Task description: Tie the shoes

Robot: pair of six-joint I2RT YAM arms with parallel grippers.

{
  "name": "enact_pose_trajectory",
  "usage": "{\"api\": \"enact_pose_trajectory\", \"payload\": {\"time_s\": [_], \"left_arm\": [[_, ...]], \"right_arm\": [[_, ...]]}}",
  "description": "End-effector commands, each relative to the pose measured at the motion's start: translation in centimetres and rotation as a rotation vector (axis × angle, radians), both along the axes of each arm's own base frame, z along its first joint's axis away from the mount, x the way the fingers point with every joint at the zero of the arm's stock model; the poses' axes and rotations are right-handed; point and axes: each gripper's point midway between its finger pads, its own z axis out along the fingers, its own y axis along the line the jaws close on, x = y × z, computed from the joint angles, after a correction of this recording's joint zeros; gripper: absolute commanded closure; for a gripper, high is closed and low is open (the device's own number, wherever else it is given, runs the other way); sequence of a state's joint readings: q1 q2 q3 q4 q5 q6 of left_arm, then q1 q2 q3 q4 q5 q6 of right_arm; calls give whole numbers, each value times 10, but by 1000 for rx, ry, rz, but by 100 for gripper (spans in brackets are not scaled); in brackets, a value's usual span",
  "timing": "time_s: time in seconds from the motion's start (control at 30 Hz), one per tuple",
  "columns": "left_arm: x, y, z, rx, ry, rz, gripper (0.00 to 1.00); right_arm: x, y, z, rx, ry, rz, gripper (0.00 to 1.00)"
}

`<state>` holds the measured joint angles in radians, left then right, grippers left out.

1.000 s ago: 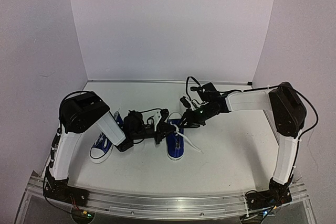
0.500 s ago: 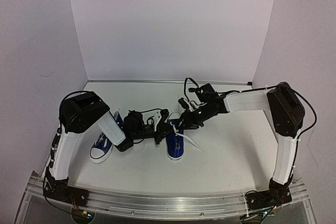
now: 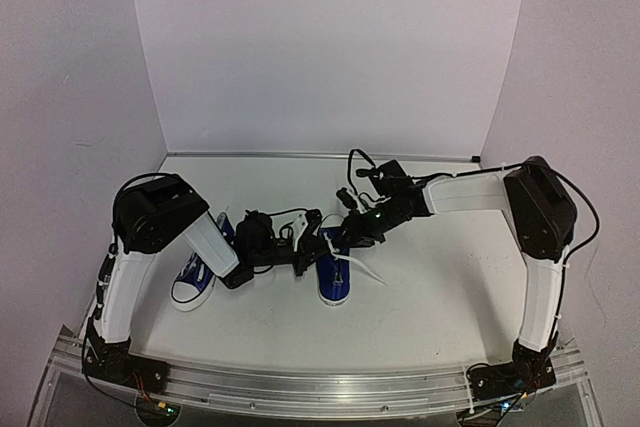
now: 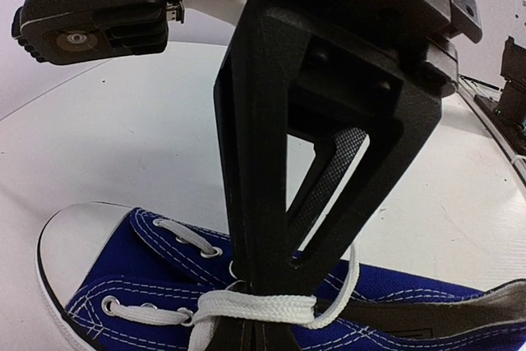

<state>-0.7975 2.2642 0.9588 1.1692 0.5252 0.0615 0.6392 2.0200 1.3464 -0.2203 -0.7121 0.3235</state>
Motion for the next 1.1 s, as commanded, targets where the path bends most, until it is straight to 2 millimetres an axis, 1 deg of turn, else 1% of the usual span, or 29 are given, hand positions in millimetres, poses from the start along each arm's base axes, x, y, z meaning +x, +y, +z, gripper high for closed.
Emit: {"api": "enact_pose_trajectory", "payload": {"time_s": [0.0, 0.07, 0.1, 0.13, 0.27, 0.47, 0.6, 0.77, 0.87, 0.97, 1.07], "left_arm": [[-5, -4, 12, -27, -42, -36, 100], [-5, -4, 12, -25, -43, -35, 100], [-5, -3, 13, -24, -43, -33, 100], [-4, -3, 14, -24, -44, -31, 99], [-5, -3, 16, -13, -45, -29, 95], [-4, 4, 20, 14, -57, -1, 83], [-7, 11, 21, 42, -48, 11, 80], [-15, 21, 22, 87, -19, 15, 69], [-19, 28, 26, 119, 1, 12, 62], [-20, 35, 37, 134, 18, 1, 58], [-15, 47, 45, 170, 29, 13, 55]], "right_arm": [[2, 8, 1, 11, -16, 12, 88], [2, 8, 3, 13, -23, 11, 97], [3, 7, 5, 14, -28, 10, 100], [3, 7, 7, 15, -31, 10, 100], [5, 5, 15, 15, -57, 3, 100], [12, -4, 27, 9, -97, -31, 100], [17, -12, 31, 1, -113, -56, 100], [18, -17, 31, -5, -116, -69, 100], [18, -17, 31, -6, -116, -68, 100], [17, -17, 30, -7, -115, -67, 100], [17, -18, 31, -7, -115, -69, 100]]}}
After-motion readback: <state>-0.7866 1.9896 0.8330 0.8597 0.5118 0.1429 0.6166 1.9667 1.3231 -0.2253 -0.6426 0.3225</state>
